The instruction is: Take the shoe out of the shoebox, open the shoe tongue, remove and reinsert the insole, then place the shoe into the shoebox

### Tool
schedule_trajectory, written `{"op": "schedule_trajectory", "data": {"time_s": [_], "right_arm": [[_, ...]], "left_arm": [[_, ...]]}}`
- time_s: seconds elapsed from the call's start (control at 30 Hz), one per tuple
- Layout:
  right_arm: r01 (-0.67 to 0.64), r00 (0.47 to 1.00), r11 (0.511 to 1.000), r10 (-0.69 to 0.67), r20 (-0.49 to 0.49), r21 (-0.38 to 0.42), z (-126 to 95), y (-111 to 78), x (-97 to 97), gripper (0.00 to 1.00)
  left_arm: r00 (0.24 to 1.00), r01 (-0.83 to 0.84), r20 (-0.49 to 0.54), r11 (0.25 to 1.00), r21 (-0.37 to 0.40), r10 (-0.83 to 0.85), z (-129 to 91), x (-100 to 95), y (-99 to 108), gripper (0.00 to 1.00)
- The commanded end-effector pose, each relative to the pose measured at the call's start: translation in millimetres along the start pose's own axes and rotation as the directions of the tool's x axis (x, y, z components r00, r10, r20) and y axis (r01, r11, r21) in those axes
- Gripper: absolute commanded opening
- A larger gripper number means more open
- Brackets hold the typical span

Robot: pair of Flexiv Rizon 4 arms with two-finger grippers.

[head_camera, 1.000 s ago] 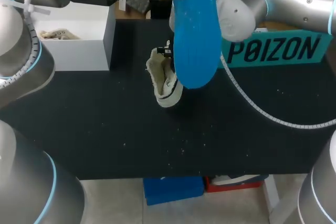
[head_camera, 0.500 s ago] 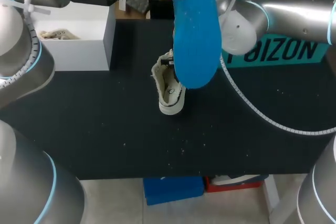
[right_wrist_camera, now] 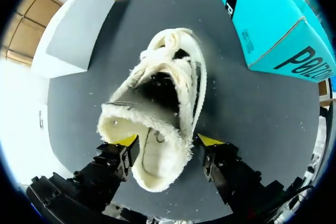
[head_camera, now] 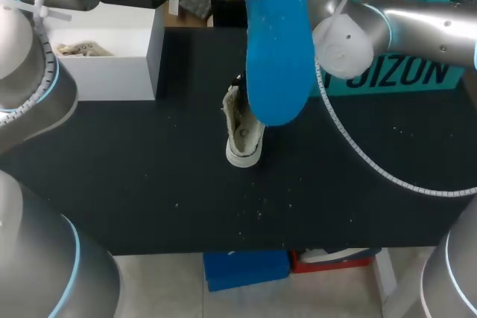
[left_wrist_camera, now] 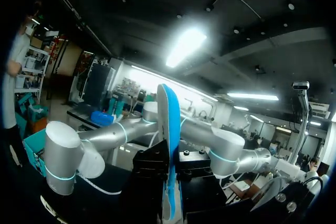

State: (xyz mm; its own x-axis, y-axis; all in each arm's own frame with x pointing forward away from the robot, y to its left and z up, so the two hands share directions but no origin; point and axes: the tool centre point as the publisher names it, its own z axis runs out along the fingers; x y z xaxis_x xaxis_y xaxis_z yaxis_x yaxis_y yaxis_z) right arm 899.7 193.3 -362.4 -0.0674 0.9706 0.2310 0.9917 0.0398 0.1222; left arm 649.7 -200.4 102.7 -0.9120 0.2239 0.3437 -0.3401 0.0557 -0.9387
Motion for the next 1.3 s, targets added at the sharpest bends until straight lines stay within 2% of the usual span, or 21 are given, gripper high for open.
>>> {"op": "schedule_trajectory", "data": {"time_s": [0.03, 0.17, 0.2, 0.73, 0.83, 0.97, 1.07, 1.3], "right_arm": [[0.011, 0.987, 1.0, -0.009, -0.163, 0.011, -32.1, -10.6, -9.8, 1.0], [0.108, 0.944, 0.994, -0.098, -0.314, 0.015, -53.0, -10.8, 2.5, 1.0], [0.147, 0.939, 0.989, -0.139, -0.315, 0.0, -63.0, -9.6, 6.2, 1.0], [0.147, 0.939, 0.989, -0.139, -0.315, 0.0, -63.0, -9.6, 6.2, 1.0], [0.096, 0.886, 0.993, -0.114, -0.45, -0.064, -73.9, -11.5, 4.5, 1.0], [0.046, 0.841, 0.995, -0.089, -0.534, -0.092, -82.8, -9.2, 8.8, 1.0], [0.026, 0.834, 0.995, -0.075, -0.547, -0.097, -85.8, -8.0, 12.3, 1.0], [-0.057, 0.75, 0.992, -0.032, -0.661, -0.113, -87.3, -6.9, 18.7, 1.0]], "left_arm": [[1.0, -0.001, 0.001, 1.0, 0.001, 0.001, 1.0, -0.5, 0.5, 0.0], [1.0, -0.001, 0.001, 1.0, 0.001, 0.001, 1.0, -0.5, 0.5, 0.0], [1.0, -0.001, 0.001, 1.0, 0.001, 0.001, 1.0, -0.5, 0.5, 0.0], [1.0, -0.001, 0.001, 1.0, 0.001, 0.001, 1.0, -0.5, 0.5, 0.0], [1.0, -0.001, 0.001, 1.0, 0.001, 0.001, 1.0, -0.5, 0.5, 0.0], [1.0, -0.001, 0.001, 1.0, 0.001, 0.001, 1.0, -0.5, 0.5, 0.0], [1.0, -0.001, 0.001, 1.0, 0.001, 0.001, 1.0, -0.5, 0.5, 0.0], [1.0, -0.001, 0.001, 1.0, 0.001, 0.001, 1.0, -0.5, 0.5, 0.0]]}}
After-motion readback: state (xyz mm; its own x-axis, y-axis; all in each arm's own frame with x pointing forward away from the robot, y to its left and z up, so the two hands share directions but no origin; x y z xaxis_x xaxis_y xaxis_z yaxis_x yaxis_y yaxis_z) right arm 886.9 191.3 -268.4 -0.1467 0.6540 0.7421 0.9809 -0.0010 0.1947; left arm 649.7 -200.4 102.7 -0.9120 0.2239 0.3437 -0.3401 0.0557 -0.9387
